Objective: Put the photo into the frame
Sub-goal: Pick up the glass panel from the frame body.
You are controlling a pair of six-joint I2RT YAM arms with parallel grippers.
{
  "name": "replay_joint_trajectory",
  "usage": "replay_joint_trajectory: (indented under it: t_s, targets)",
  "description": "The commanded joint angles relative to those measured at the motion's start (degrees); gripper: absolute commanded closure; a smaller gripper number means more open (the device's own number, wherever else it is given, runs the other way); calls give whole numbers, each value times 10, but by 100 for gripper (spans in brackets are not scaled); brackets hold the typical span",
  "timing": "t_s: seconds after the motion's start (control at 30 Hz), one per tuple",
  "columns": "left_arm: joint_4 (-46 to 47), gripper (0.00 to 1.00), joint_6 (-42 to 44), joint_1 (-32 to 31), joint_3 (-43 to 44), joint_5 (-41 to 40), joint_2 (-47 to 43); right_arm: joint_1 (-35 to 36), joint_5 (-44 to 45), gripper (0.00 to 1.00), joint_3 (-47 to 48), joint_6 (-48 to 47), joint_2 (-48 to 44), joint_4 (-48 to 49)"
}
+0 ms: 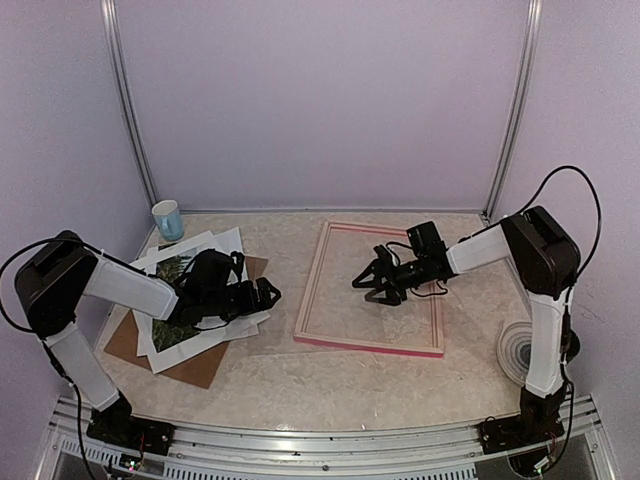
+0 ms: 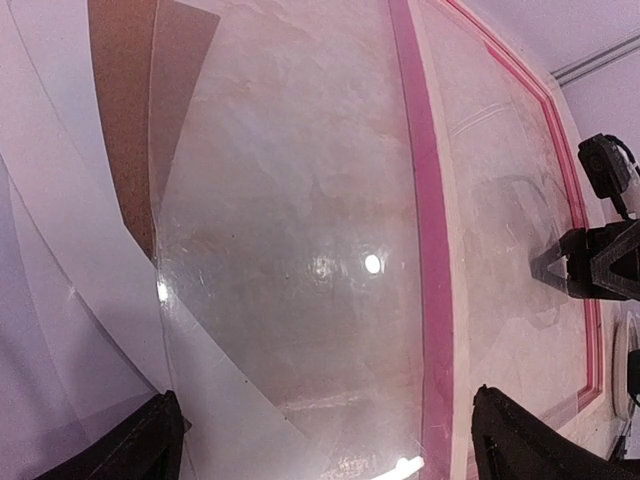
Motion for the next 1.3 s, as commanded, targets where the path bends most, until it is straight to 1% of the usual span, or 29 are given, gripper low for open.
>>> replay_joint_trajectory:
  t_s: [0.0, 0.13, 0.3, 0.37, 0.47, 0.67, 0.87, 0.97, 1.13, 1.2, 1.27]
  targets:
    - [16, 1, -4, -6, 1, 10, 8, -2, -33, 28, 8, 25, 21, 37]
    - [17, 1, -5, -7, 2, 12, 10, -2, -51, 32, 6, 42, 30, 58]
    - [17, 1, -4, -7, 2, 13, 10, -1, -76, 33, 3, 58, 35, 83]
    - [17, 1, -5, -7, 3, 13, 11, 0, -83, 36, 2, 61, 38, 87]
    - [17, 1, -5, -7, 4, 14, 11, 3, -93, 38, 2, 60, 37, 84]
    - [17, 1, -5, -7, 4, 15, 11, 6, -101, 39, 10, 42, 36, 56]
    - [13, 1, -3, -6, 10, 16, 14, 16, -104, 40, 17, 37, 44, 50]
    - [11, 1, -2, -6, 12, 15, 14, 22, -105, 42, 22, 36, 49, 47]
    - [8, 1, -2, -7, 14, 15, 14, 24, -108, 51, 26, 36, 51, 43]
    - [8, 1, -2, -7, 14, 16, 13, 24, -106, 56, 30, 31, 50, 34]
    - [8, 1, -3, -7, 14, 16, 13, 24, -103, 59, 34, 23, 51, 22]
